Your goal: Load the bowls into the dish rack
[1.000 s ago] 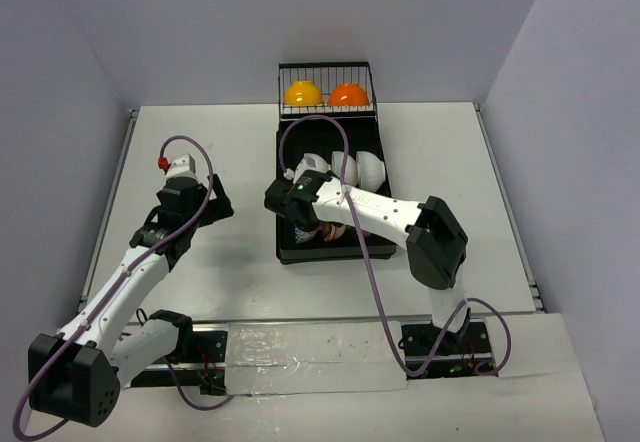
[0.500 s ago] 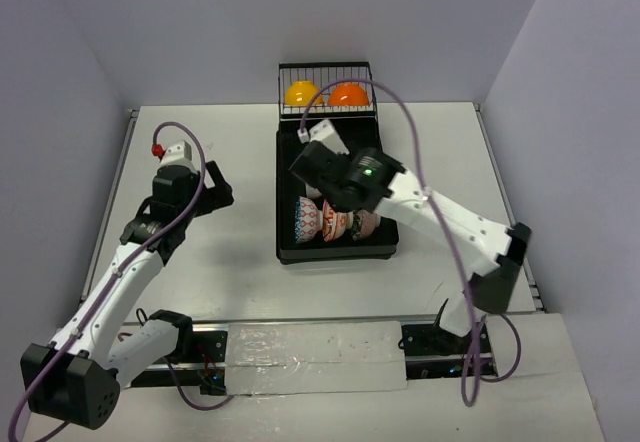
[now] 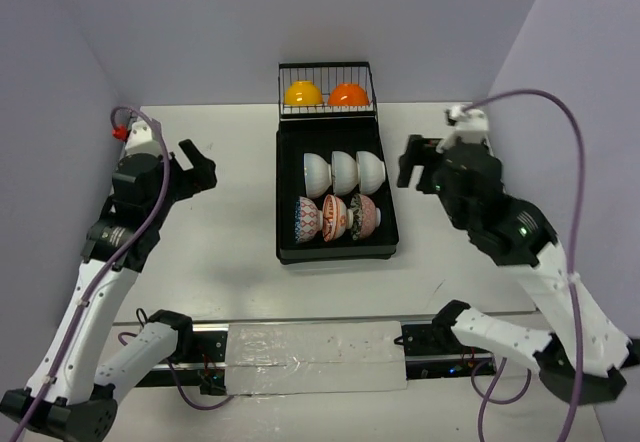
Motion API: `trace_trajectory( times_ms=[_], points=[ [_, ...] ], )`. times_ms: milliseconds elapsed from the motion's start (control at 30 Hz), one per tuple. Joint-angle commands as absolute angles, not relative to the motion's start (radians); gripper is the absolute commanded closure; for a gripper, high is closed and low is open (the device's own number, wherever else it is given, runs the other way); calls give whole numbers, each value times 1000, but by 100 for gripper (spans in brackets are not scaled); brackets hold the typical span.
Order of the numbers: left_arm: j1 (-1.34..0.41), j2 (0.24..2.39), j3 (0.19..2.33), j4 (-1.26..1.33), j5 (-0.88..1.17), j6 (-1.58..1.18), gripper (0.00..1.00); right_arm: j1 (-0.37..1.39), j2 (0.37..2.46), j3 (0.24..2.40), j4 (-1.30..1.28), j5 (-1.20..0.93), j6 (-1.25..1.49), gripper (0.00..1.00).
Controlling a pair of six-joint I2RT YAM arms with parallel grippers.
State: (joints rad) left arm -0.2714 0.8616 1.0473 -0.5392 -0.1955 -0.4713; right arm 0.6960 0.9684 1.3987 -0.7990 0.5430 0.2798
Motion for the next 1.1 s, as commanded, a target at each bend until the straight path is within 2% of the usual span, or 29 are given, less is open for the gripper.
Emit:
trace_trajectory(
  times_ms=[0, 233, 433, 1067],
  points=[
    [-267, 815, 1141, -598, -262, -420, 1, 615, 827, 1301, -591, 517, 281, 12],
    [-267, 736, 1180, -601, -339, -402, 1, 578, 571, 1125, -483, 626, 213, 5],
    [-267, 671, 1181, -617, -388, -400, 1, 578, 442, 1036, -445, 660, 192, 0],
    [-267, 589, 1160, -632, -402, -365, 1, 578, 313, 971, -388, 689, 195, 0]
  ],
)
